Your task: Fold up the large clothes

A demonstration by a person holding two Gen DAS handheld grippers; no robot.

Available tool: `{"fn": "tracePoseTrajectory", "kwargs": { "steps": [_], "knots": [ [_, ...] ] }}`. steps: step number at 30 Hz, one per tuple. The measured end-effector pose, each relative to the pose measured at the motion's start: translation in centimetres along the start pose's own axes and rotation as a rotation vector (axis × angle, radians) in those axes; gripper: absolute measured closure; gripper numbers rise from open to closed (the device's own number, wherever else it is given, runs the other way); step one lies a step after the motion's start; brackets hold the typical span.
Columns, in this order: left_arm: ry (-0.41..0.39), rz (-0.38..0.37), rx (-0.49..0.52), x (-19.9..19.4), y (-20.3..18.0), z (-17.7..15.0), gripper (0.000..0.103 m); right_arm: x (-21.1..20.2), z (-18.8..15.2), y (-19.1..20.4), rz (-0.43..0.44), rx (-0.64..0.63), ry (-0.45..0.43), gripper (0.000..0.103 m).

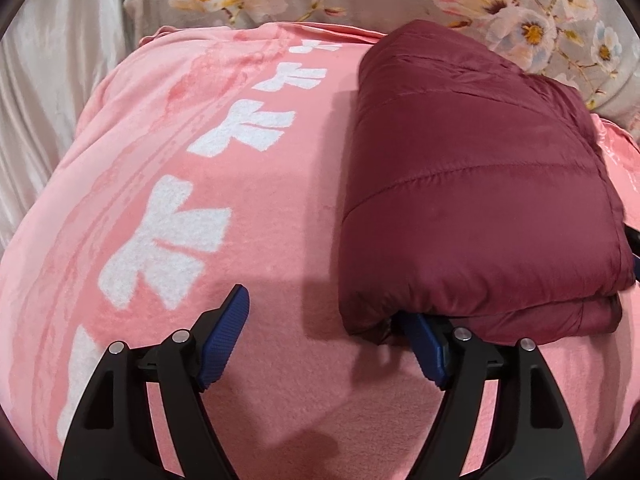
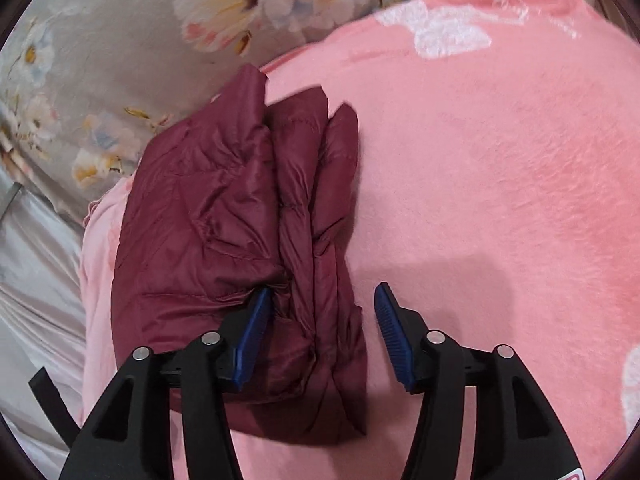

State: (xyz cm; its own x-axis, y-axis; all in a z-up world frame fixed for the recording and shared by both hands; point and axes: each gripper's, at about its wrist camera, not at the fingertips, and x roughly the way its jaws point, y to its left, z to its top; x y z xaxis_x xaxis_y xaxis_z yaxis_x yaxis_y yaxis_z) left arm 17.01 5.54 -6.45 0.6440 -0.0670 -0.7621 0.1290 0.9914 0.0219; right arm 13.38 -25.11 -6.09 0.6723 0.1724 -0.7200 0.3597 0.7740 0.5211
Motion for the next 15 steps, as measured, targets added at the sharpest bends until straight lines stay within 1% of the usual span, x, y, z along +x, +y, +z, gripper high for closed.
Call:
{"fn": "tracePoseTrajectory", "kwargs": {
  "steps": [1, 2, 3, 4, 5, 6, 7, 8, 10, 12, 14, 15],
  "knots": [
    [-0.001, -0.009, 0.004, 0.0, 0.0, 0.1, 0.030, 0.8, 0.0, 0.2, 0.015, -0.003, 0.014, 0.052],
    [-0.002, -0.027, 0.004, 0.1, 0.2, 0.3, 0.033, 1.3, -0.1, 0.9, 0.021, -0.026, 0.011, 0.054],
    [0.003, -0.059, -0.001, 0.3, 0.4, 0.5, 0.046, 1.5, -0.2, 1.3, 0.030, -0.044, 0.015, 0.067],
    [0.008, -0.088, -0.007, 0.4, 0.5, 0.6, 0.052, 1.7, -0.4, 2.3, 0.044, -0.071, 0.020, 0.072],
    [0.010, -0.108, -0.016, 0.4, 0.7, 0.8, 0.065, 1.8, -0.6, 3.2, 0.039, -0.100, 0.016, 0.079],
    [0.010, -0.118, -0.024, 0.3, 0.9, 1.0, 0.081, 2.0, -0.9, 4.4, 0.023, -0.148, 0.006, 0.083],
    [0.006, -0.109, -0.034, 0.2, 1.1, 1.4, 0.081, 2.3, -1.2, 5.8, 0.010, -0.201, -0.003, 0.084],
    [-0.006, -0.088, -0.046, 0.0, 1.5, 1.6, 0.082, 2.6, -1.4, 6.6, 0.004, -0.232, -0.009, 0.086],
    [-0.018, -0.069, -0.080, -0.1, 2.6, 1.8, 0.083, 3.3, -1.8, 7.8, 0.001, -0.274, -0.017, 0.086],
    [0.003, -0.068, -0.099, 0.5, 3.8, 1.7, 0.083, 3.7, -1.7, 8.2, -0.018, -0.292, -0.026, 0.086],
    [0.008, -0.071, -0.080, 0.9, 4.1, 1.2, 0.082, 3.6, -1.8, 8.1, -0.038, -0.293, -0.028, 0.084],
    [0.001, -0.055, -0.054, 0.8, 3.8, 1.0, 0.082, 3.4, -1.9, 8.0, -0.043, -0.288, -0.027, 0.082]
  ]
}}
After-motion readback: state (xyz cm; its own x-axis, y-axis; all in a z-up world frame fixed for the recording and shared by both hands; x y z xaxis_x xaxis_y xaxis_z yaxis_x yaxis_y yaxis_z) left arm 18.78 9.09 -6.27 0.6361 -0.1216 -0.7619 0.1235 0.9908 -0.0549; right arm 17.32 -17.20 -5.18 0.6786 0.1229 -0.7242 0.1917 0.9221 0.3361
